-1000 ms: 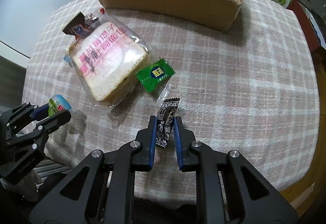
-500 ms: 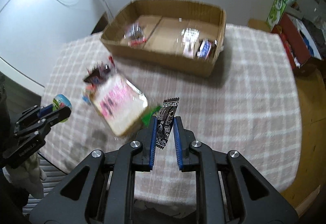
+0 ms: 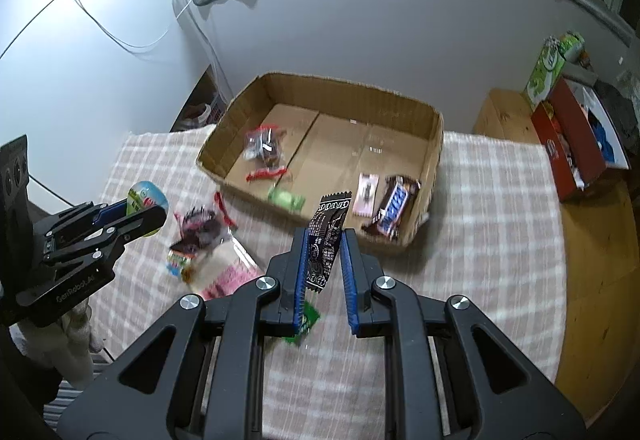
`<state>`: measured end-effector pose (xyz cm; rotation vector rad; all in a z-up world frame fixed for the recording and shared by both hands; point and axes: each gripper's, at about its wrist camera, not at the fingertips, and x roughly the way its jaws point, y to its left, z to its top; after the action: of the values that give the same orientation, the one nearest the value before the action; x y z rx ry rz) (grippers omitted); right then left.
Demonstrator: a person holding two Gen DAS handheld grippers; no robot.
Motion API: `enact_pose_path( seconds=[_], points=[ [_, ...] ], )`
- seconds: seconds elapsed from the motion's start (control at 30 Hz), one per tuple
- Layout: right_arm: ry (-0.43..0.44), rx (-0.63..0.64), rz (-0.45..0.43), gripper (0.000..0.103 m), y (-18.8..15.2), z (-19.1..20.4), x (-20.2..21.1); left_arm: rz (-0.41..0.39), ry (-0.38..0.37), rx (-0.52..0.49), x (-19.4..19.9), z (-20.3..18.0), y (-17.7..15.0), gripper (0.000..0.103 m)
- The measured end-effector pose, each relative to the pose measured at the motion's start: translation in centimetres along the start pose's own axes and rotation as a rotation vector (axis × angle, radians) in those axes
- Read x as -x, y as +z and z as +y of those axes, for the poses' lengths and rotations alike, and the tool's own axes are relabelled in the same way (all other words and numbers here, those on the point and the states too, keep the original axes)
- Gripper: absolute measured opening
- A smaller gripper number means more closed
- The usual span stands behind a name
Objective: Organize snacks
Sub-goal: 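Carry both items over the box and open both tools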
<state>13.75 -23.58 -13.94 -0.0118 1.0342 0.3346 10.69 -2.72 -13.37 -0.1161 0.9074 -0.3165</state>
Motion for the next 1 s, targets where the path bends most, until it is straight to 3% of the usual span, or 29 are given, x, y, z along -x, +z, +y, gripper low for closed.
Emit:
enact_pose_path(
  seconds=[0.4, 0.9, 0.93, 1.0],
  points=[
    [0.007, -0.015, 0.012, 0.016, 4.1, -1.3, -4.2, 0.034, -0.024, -0.018, -4.9, -1.2, 3.3, 0.023],
    [0.005, -0.008, 0.060, 0.017, 5.9, -2.3, -8.2, 0.099, -0.022, -0.009, -8.7, -0.8, 4.7, 0.025],
    [-0.002, -0.005, 0.061, 0.018, 5.9, -2.3, -8.3, 0.102, -0.025, -0.007, -8.8, -0.8, 4.8, 0.028],
    [-0.010, -0.004, 0.063, 0.034, 5.9, -2.2, -8.4, 0.109, -0.029, -0.003, -8.8, -0.7, 4.8, 0.036]
  ],
)
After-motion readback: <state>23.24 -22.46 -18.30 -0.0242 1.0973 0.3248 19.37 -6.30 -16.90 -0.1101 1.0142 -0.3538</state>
